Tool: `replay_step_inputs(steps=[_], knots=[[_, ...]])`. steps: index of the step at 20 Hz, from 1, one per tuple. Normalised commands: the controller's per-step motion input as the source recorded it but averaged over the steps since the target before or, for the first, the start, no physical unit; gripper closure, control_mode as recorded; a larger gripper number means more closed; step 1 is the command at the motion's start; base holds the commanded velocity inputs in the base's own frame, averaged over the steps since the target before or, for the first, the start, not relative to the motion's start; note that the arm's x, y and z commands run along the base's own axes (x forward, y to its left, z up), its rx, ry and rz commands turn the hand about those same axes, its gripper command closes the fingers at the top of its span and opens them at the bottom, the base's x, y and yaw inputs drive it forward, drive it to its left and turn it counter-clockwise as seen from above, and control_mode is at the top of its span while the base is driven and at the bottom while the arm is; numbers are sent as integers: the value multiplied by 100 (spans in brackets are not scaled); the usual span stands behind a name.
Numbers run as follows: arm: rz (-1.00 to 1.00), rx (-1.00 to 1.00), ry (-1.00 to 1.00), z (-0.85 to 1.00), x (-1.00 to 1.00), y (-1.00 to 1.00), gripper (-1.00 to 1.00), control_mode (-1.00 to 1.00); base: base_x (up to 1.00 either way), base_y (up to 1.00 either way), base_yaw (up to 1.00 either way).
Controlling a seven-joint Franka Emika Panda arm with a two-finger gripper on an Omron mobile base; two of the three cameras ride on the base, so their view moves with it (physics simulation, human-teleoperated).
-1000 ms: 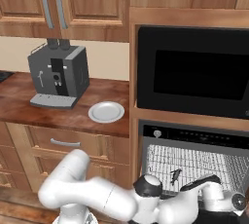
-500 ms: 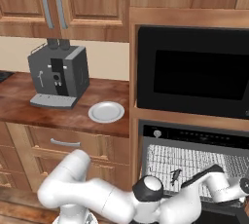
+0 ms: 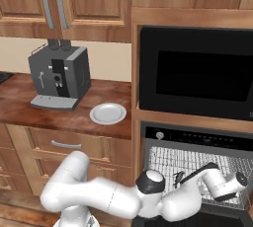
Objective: Take the fish from the oven and place it on the plate on the counter.
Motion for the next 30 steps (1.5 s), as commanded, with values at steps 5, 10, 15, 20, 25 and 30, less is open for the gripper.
replay_step_inputs(steps=[5,10,15,20,25,30], knots=[[23,5,0,-99,-11,9,-100,-100,0,0,0],[6,16,-5,-100,-47,0,-100,-100,0,0,0],[-2,21,-9,-91,-8,-15,-100,-100,0,0,0],[-13,26,-2,-26,21,-17,-100,-100,0,0,0],[-18,17,0,-19,50,0,-100,-100,0,0,0],[-17,18,1,-85,14,0,-100,-100,0,0,0]])
